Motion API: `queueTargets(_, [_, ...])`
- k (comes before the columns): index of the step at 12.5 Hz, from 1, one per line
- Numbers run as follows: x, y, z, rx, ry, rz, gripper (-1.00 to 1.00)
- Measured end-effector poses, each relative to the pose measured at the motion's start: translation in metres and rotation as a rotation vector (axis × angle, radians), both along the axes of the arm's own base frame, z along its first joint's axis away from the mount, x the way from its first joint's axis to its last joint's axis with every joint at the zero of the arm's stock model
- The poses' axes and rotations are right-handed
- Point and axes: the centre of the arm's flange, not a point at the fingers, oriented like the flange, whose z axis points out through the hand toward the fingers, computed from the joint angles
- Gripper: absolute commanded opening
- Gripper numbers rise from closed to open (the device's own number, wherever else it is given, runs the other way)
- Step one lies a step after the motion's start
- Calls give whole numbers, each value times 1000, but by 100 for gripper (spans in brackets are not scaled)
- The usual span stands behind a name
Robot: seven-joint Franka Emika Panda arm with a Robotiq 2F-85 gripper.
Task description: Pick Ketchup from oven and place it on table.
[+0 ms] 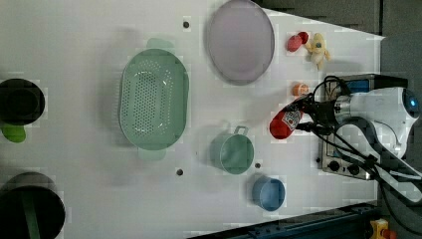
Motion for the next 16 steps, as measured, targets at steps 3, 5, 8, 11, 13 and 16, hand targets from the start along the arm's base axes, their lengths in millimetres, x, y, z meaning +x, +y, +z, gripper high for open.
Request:
queueTargets(3, [1, 3, -11, 0, -8, 0, 100])
queueTargets(5, [6, -1, 10, -6, -37, -44, 100])
queueTargets(8, [20, 4, 130, 40, -108, -63, 100])
queueTargets(11, [43, 19, 257, 51, -191, -24, 100])
queueTargets(13, [29, 21, 353, 53, -209, -20, 100])
queueTargets(16, [3, 11, 422, 40, -210, -31, 100])
